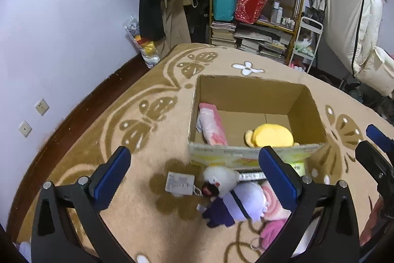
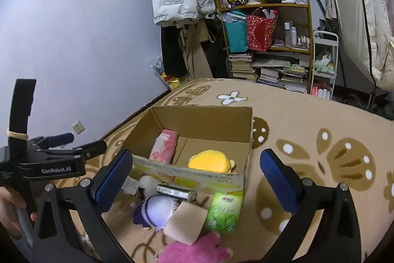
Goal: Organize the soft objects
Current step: 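Move both tools toward the purple plush doll and pink cube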
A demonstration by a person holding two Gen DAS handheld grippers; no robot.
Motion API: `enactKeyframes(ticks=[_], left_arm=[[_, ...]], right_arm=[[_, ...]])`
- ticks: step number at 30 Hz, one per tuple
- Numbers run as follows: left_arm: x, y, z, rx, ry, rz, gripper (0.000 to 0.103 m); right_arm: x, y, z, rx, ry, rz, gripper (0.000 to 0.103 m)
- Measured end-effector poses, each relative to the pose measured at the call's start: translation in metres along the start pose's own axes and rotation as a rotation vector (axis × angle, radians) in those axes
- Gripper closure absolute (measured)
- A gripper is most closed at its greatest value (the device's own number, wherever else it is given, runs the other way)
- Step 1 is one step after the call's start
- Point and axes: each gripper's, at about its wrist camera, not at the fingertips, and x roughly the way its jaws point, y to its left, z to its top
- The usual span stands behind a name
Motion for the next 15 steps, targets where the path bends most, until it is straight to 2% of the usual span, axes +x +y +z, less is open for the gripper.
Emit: enactKeyframes(ticks=[15], left_arm=[[-0.006,-0.005,-0.036,0.012,0.056,-0.034,0.0]], right_arm=[[-0.025,-0.002,-0.042,0.061,0.044,-0.047,0.0]])
